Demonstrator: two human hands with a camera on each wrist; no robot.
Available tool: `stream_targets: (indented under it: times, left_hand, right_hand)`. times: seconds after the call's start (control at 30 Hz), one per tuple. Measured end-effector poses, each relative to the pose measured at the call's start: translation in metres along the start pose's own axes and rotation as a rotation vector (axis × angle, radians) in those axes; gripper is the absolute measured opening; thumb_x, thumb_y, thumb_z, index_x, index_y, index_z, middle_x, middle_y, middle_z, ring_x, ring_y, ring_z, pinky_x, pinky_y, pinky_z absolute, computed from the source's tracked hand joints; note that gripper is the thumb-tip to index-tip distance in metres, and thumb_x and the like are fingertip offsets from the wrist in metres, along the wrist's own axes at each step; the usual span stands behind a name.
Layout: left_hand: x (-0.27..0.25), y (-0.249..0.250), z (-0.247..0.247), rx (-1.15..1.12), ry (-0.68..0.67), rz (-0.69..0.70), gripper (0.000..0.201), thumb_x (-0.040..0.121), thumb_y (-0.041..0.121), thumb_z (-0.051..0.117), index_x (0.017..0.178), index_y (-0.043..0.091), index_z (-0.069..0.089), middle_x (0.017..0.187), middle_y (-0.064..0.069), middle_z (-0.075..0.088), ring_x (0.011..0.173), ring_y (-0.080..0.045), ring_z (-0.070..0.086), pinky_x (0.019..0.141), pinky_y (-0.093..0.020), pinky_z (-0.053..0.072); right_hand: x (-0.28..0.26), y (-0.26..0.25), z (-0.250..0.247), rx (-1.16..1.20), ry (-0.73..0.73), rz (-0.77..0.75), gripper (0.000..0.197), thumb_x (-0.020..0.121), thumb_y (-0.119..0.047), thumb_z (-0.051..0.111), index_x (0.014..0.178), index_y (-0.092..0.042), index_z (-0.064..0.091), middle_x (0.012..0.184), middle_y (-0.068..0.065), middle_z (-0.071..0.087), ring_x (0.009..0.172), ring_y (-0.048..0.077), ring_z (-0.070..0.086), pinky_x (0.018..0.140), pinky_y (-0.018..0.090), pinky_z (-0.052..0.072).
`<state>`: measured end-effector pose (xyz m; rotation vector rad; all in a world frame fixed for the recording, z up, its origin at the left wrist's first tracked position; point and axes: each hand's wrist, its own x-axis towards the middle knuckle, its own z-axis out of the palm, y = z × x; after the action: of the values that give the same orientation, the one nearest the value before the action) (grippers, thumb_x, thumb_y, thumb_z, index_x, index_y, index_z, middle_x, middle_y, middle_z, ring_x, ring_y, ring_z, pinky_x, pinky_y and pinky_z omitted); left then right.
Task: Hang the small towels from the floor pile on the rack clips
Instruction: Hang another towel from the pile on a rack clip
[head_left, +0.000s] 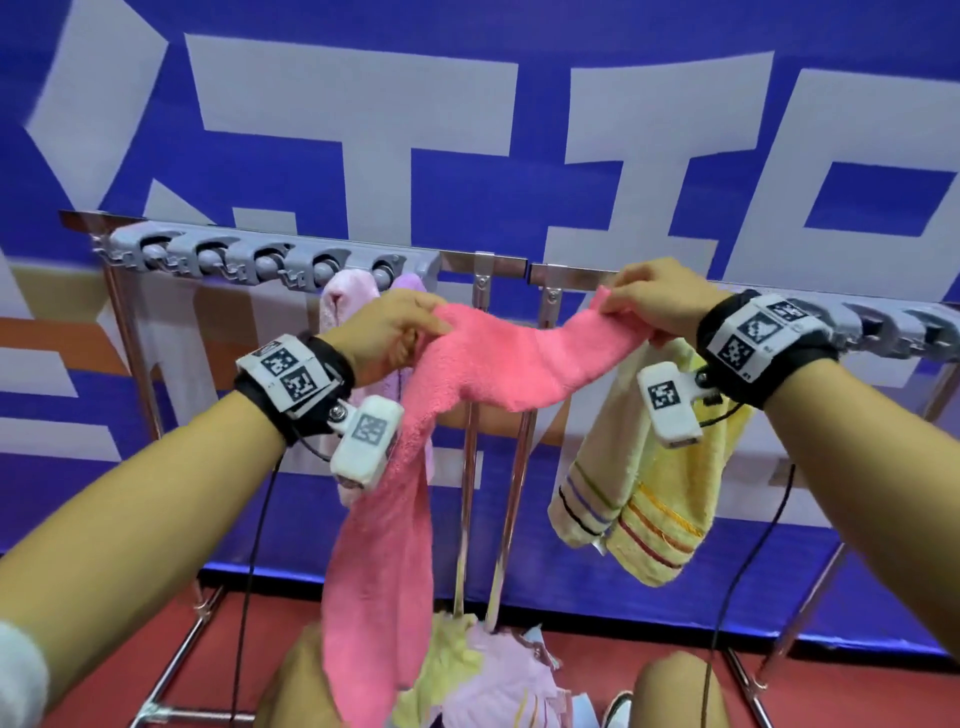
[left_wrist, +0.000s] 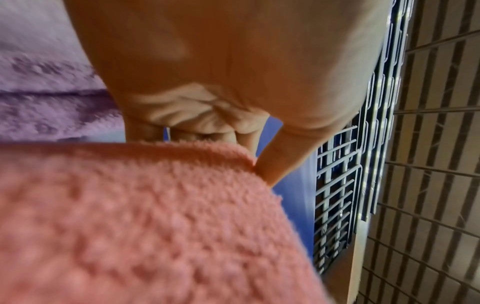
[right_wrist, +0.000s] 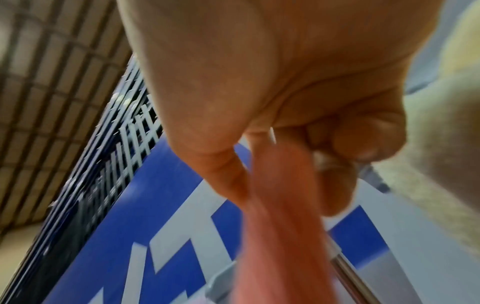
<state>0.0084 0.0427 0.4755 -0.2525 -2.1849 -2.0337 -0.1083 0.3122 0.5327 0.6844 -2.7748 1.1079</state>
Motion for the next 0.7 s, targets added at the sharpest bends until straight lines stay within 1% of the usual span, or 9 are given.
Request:
stream_targets:
  times: [0.07,0.13,0.23,0.33,0.37,0.43,0.53,0.63,0.7]
  left_hand:
    - [0.001,0.010,0.009,0.037,-0.043,-0.001,0.021,0.070,0.005,0.062,0.087,-0.007,0.059,0.069,-0.005,0.064,0.058,-0.012,0.061,0.056,-0.020,0.050]
    - [0.005,0.018,0.018,0.101,-0.065,-0.013,0.013,0.073,0.000,0.059,0.085,-0.005,0.060,0.065,-0.002,0.065,0.056,-0.009,0.062,0.055,-0.019,0.050]
    - [0.007,0.031,0.033,0.220,-0.123,-0.077,0.005,0.081,-0.008,0.054,0.082,-0.005,0.058,0.054,0.004,0.059,0.045,-0.005,0.053,0.047,-0.014,0.042]
    - [0.004,0.043,0.044,0.301,-0.160,-0.079,0.004,0.082,-0.010,0.054,0.081,-0.006,0.056,0.051,0.004,0.052,0.043,-0.003,0.046,0.044,-0.013,0.037]
    - [0.002,0.046,0.046,0.306,-0.152,-0.067,0.011,0.077,-0.005,0.060,0.083,-0.013,0.057,0.057,-0.003,0.054,0.046,-0.006,0.048,0.047,-0.014,0.038]
    - [-0.002,0.048,0.044,0.316,-0.143,-0.050,0.052,0.059,0.012,0.070,0.091,-0.025,0.054,0.078,-0.017,0.052,0.063,-0.023,0.048,0.059,-0.023,0.039]
    - [-0.006,0.043,0.035,0.344,-0.084,-0.061,0.057,0.053,0.023,0.072,0.089,-0.019,0.058,0.082,-0.018,0.050,0.073,-0.029,0.041,0.062,-0.032,0.032]
    - [-0.010,0.036,0.027,0.335,-0.041,-0.112,0.038,0.053,0.021,0.073,0.079,-0.003,0.060,0.059,-0.006,0.047,0.052,-0.019,0.040,0.052,-0.026,0.027]
    - [-0.012,0.029,0.023,0.308,-0.026,-0.134,0.027,0.058,0.019,0.072,0.074,0.003,0.058,0.052,0.001,0.045,0.044,-0.011,0.038,0.044,-0.019,0.028]
  right_hand:
    - [-0.004,-0.007,0.007,-0.187,-0.057,-0.076,0.003,0.084,-0.023,0.067,0.086,-0.021,0.068,0.081,0.004,0.067,0.068,0.021,0.063,0.053,0.029,0.050]
    - [-0.007,-0.019,0.016,-0.263,0.011,-0.210,0.004,0.083,-0.026,0.068,0.087,-0.024,0.068,0.084,0.001,0.069,0.076,0.021,0.065,0.063,0.028,0.047]
    - [-0.015,-0.041,0.035,0.072,-0.096,-0.317,0.014,0.083,-0.015,0.066,0.094,-0.023,0.069,0.084,-0.006,0.068,0.077,0.012,0.062,0.064,0.026,0.047]
    - [-0.027,-0.062,0.059,0.382,-0.339,-0.315,0.037,0.061,-0.008,0.055,0.094,-0.017,0.068,0.087,0.003,0.064,0.076,0.013,0.056,0.060,0.026,0.045]
    - [-0.028,-0.065,0.067,0.440,-0.391,-0.309,0.042,0.052,-0.008,0.053,0.092,-0.013,0.065,0.087,0.010,0.059,0.076,0.018,0.052,0.061,0.028,0.041]
    - [-0.030,-0.067,0.079,0.528,-0.479,-0.255,0.052,0.045,-0.011,0.052,0.096,-0.008,0.060,0.090,0.014,0.053,0.080,0.025,0.048,0.067,0.034,0.036]
    - [-0.030,-0.062,0.083,0.534,-0.561,-0.131,0.049,0.054,-0.017,0.051,0.100,-0.006,0.060,0.093,0.017,0.053,0.082,0.029,0.047,0.072,0.037,0.038]
    - [-0.030,-0.056,0.082,0.560,-0.604,-0.060,0.024,0.071,-0.016,0.057,0.089,0.000,0.061,0.077,0.016,0.058,0.065,0.027,0.054,0.060,0.030,0.043]
    - [-0.029,-0.054,0.080,0.509,-0.587,-0.095,0.013,0.082,-0.010,0.060,0.083,0.003,0.063,0.073,0.015,0.060,0.064,0.025,0.056,0.061,0.032,0.044]
